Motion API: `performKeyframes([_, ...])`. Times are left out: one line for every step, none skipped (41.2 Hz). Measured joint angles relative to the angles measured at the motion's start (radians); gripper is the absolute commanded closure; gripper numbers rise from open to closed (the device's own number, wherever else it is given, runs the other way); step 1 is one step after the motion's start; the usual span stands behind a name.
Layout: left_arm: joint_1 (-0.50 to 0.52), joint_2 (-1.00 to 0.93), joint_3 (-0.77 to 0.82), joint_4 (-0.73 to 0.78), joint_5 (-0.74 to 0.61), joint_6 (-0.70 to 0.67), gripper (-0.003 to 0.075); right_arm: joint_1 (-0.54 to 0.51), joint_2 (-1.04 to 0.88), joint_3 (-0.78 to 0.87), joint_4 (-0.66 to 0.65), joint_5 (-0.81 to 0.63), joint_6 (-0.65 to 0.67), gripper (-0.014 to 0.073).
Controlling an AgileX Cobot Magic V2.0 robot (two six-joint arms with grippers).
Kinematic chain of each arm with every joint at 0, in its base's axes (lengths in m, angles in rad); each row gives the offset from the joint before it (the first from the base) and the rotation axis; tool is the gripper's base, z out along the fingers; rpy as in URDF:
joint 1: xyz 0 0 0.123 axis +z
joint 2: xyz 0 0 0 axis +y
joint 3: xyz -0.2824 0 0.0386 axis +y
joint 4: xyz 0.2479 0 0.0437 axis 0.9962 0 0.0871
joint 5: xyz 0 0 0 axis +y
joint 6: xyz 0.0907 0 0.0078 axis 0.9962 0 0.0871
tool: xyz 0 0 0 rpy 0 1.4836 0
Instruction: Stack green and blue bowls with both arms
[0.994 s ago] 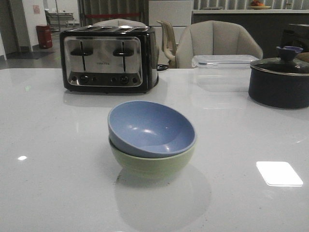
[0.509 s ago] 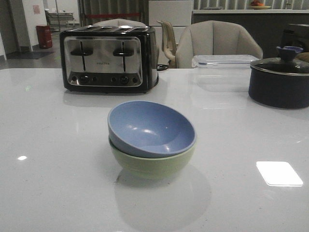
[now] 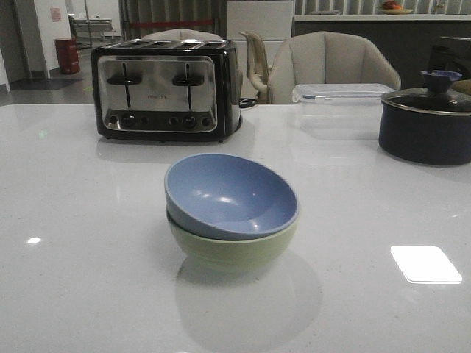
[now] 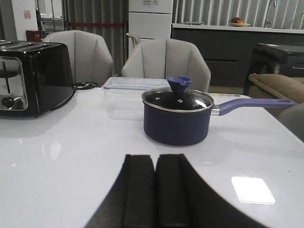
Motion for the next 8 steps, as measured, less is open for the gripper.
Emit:
performKeyframes([0.000, 0.000, 0.000, 0.000, 0.000, 0.000, 0.0622, 0.000, 0.000, 0.000, 0.000, 0.000, 0.000, 0.0554])
performKeyframes([0.000, 0.000, 0.000, 0.000, 0.000, 0.000, 0.0622, 0.000, 0.000, 0.000, 0.000, 0.000, 0.000, 0.0554])
performKeyframes([0.000, 0.000, 0.000, 0.000, 0.000, 0.000, 0.0622, 0.000, 0.000, 0.000, 0.000, 0.000, 0.000, 0.0554])
performKeyframes([0.000, 0.000, 0.000, 0.000, 0.000, 0.000, 0.0622, 0.000, 0.000, 0.000, 0.000, 0.000, 0.000, 0.0554])
performKeyframes([0.000, 0.000, 0.000, 0.000, 0.000, 0.000, 0.0622, 0.000, 0.000, 0.000, 0.000, 0.000, 0.000, 0.0554])
performKeyframes([0.000, 0.000, 0.000, 0.000, 0.000, 0.000, 0.0622, 0.000, 0.000, 0.000, 0.000, 0.000, 0.000, 0.0554])
performKeyframes([0.000, 0.000, 0.000, 0.000, 0.000, 0.000, 0.0622, 0.000, 0.000, 0.000, 0.000, 0.000, 0.000, 0.0554])
performKeyframes([0.000, 0.000, 0.000, 0.000, 0.000, 0.000, 0.0622, 0.000, 0.000, 0.000, 0.000, 0.000, 0.000, 0.0554])
